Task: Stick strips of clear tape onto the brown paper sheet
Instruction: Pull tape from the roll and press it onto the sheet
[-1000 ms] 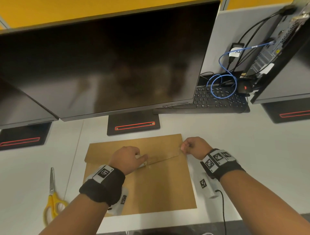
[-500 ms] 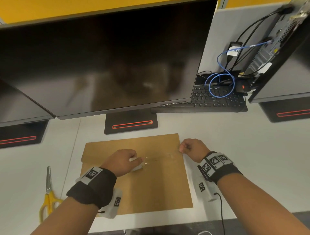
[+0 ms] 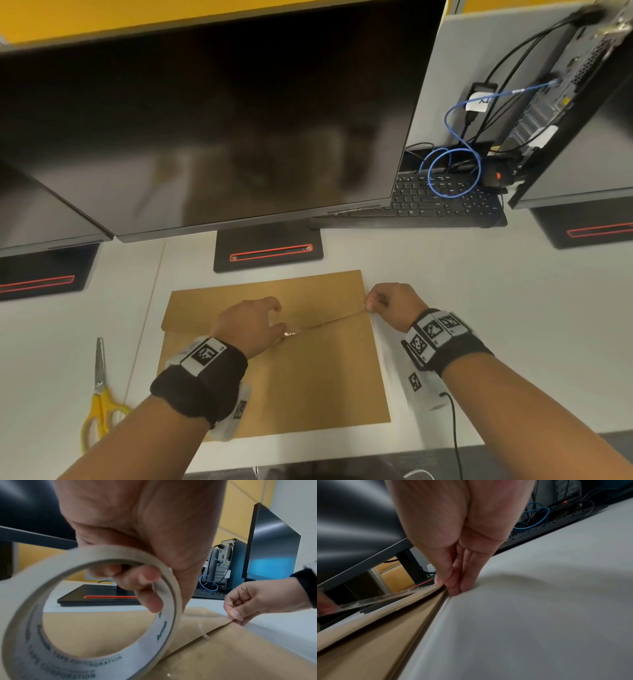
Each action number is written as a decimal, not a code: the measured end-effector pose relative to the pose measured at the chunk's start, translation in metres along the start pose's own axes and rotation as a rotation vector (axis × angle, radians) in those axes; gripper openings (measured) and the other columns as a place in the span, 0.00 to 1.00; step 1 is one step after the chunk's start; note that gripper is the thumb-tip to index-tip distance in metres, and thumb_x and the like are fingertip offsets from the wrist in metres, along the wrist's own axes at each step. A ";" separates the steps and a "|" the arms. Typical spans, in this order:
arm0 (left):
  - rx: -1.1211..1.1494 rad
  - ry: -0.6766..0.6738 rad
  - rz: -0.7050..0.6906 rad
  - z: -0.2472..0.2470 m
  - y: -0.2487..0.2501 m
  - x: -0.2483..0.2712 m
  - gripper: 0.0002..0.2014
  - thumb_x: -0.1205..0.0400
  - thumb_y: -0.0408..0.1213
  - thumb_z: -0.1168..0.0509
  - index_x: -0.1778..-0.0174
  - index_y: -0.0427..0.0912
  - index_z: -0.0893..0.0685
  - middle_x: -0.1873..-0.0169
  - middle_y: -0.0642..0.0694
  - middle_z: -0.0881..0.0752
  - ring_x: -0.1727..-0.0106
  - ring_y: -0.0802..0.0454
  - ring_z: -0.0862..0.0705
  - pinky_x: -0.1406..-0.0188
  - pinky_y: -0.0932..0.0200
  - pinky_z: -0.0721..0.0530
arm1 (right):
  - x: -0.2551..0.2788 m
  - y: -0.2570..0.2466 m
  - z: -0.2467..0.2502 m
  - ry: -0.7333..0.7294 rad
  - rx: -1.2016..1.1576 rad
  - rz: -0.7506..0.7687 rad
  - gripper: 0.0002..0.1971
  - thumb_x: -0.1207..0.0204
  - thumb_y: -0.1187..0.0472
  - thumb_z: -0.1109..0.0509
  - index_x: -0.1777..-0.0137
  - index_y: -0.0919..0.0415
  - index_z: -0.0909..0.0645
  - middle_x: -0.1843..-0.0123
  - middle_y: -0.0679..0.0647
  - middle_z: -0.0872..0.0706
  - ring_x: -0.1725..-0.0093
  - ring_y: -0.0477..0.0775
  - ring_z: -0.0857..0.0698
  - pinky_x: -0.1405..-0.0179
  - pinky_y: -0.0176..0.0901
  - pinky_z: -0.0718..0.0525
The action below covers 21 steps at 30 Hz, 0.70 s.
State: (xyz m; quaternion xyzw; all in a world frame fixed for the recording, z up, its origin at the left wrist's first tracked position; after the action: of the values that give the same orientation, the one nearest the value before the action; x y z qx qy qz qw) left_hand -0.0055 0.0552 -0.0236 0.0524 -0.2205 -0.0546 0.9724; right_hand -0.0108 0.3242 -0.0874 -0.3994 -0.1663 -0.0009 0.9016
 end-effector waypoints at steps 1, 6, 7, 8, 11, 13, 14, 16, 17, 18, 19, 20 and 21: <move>0.002 -0.004 -0.002 -0.001 0.000 0.001 0.17 0.21 0.57 0.40 0.36 0.61 0.22 0.44 0.52 0.15 0.44 0.51 0.17 0.53 0.58 0.20 | -0.001 -0.001 0.000 0.002 0.004 -0.003 0.08 0.24 0.69 0.35 0.59 0.59 0.16 0.63 0.46 0.17 0.60 0.45 0.19 0.65 0.16 0.25; 0.011 -0.048 -0.011 -0.002 0.005 -0.004 0.16 0.18 0.51 0.42 0.35 0.61 0.20 0.34 0.55 0.19 0.36 0.53 0.20 0.43 0.58 0.22 | -0.002 -0.002 0.002 0.039 -0.034 -0.003 0.12 0.23 0.69 0.35 0.65 0.52 0.20 0.58 0.54 0.12 0.54 0.57 0.14 0.54 0.37 0.19; 0.009 -0.056 -0.012 -0.002 0.006 -0.006 0.16 0.18 0.51 0.42 0.36 0.60 0.19 0.34 0.56 0.19 0.36 0.53 0.20 0.43 0.58 0.22 | -0.001 -0.003 0.003 0.045 -0.032 0.006 0.11 0.23 0.68 0.36 0.63 0.53 0.20 0.57 0.55 0.12 0.54 0.57 0.15 0.55 0.37 0.20; 0.010 -0.060 -0.009 -0.002 0.006 -0.007 0.15 0.18 0.50 0.42 0.38 0.60 0.18 0.34 0.56 0.19 0.36 0.53 0.20 0.44 0.58 0.22 | -0.001 -0.005 0.005 0.049 -0.032 0.018 0.10 0.22 0.67 0.36 0.61 0.55 0.20 0.57 0.54 0.13 0.55 0.56 0.16 0.57 0.33 0.22; 0.012 -0.060 0.005 -0.003 0.004 -0.011 0.14 0.19 0.49 0.42 0.41 0.59 0.15 0.36 0.57 0.17 0.38 0.53 0.19 0.46 0.59 0.22 | 0.001 -0.009 0.007 0.027 -0.074 0.050 0.06 0.21 0.66 0.36 0.57 0.57 0.21 0.58 0.48 0.16 0.57 0.49 0.19 0.61 0.22 0.26; 0.009 -0.060 0.010 -0.004 0.003 -0.012 0.14 0.20 0.49 0.41 0.43 0.58 0.15 0.38 0.57 0.17 0.39 0.54 0.18 0.47 0.60 0.22 | 0.002 -0.007 0.005 -0.018 -0.081 0.028 0.05 0.20 0.65 0.36 0.56 0.57 0.21 0.58 0.48 0.16 0.59 0.47 0.19 0.63 0.22 0.25; 0.005 -0.059 0.011 -0.005 0.003 -0.013 0.14 0.20 0.49 0.41 0.43 0.57 0.14 0.39 0.57 0.16 0.39 0.53 0.18 0.47 0.59 0.21 | 0.001 -0.006 0.004 -0.035 -0.078 0.011 0.05 0.20 0.65 0.36 0.57 0.57 0.21 0.59 0.48 0.16 0.59 0.47 0.19 0.63 0.23 0.25; -0.004 -0.056 0.014 -0.004 0.004 -0.013 0.13 0.21 0.49 0.40 0.46 0.56 0.13 0.41 0.56 0.15 0.42 0.53 0.17 0.49 0.59 0.20 | 0.000 -0.004 0.003 -0.040 -0.061 -0.011 0.06 0.20 0.64 0.36 0.58 0.55 0.21 0.61 0.45 0.16 0.61 0.45 0.19 0.63 0.26 0.27; -0.009 -0.052 0.018 -0.004 0.004 -0.013 0.13 0.21 0.49 0.39 0.47 0.55 0.12 0.43 0.55 0.14 0.43 0.53 0.16 0.51 0.60 0.20 | -0.001 -0.004 0.002 -0.035 -0.047 -0.016 0.07 0.21 0.64 0.36 0.58 0.54 0.21 0.62 0.43 0.17 0.62 0.43 0.19 0.64 0.27 0.27; -0.016 -0.050 0.025 -0.003 0.004 -0.012 0.12 0.22 0.48 0.38 0.48 0.54 0.12 0.45 0.55 0.13 0.44 0.52 0.16 0.52 0.60 0.20 | -0.001 -0.005 0.002 -0.031 -0.030 -0.018 0.07 0.21 0.64 0.36 0.59 0.54 0.21 0.63 0.42 0.17 0.62 0.41 0.20 0.64 0.27 0.28; -0.026 -0.053 0.033 -0.003 0.003 -0.012 0.12 0.23 0.48 0.38 0.49 0.54 0.11 0.46 0.55 0.13 0.46 0.52 0.15 0.53 0.60 0.20 | -0.002 -0.006 0.001 -0.027 -0.016 -0.021 0.06 0.22 0.64 0.35 0.59 0.54 0.20 0.63 0.41 0.18 0.62 0.39 0.20 0.64 0.26 0.28; -0.037 -0.057 0.040 -0.003 0.002 -0.012 0.12 0.23 0.48 0.37 0.50 0.53 0.11 0.48 0.54 0.12 0.47 0.52 0.15 0.55 0.61 0.20 | -0.002 -0.007 0.000 -0.021 -0.004 -0.024 0.06 0.22 0.64 0.34 0.60 0.54 0.20 0.63 0.42 0.18 0.62 0.39 0.21 0.64 0.25 0.29; -0.048 -0.058 0.047 -0.003 0.001 -0.012 0.12 0.24 0.48 0.37 0.50 0.52 0.11 0.49 0.54 0.12 0.48 0.52 0.15 0.56 0.61 0.20 | -0.003 -0.008 -0.001 -0.014 0.013 -0.029 0.07 0.22 0.64 0.33 0.61 0.54 0.19 0.63 0.43 0.17 0.63 0.40 0.20 0.65 0.24 0.29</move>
State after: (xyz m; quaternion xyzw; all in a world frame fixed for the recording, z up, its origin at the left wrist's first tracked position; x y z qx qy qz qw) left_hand -0.0144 0.0579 -0.0313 0.0223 -0.2486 -0.0387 0.9676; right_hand -0.0140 0.3178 -0.0830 -0.3911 -0.1786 -0.0100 0.9028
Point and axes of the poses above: each hand's wrist, its own x-axis away from the middle knuckle, its own z-axis out of the back of the hand, y = z × x, the point moved 2 cm from there along -x, towards the middle knuckle
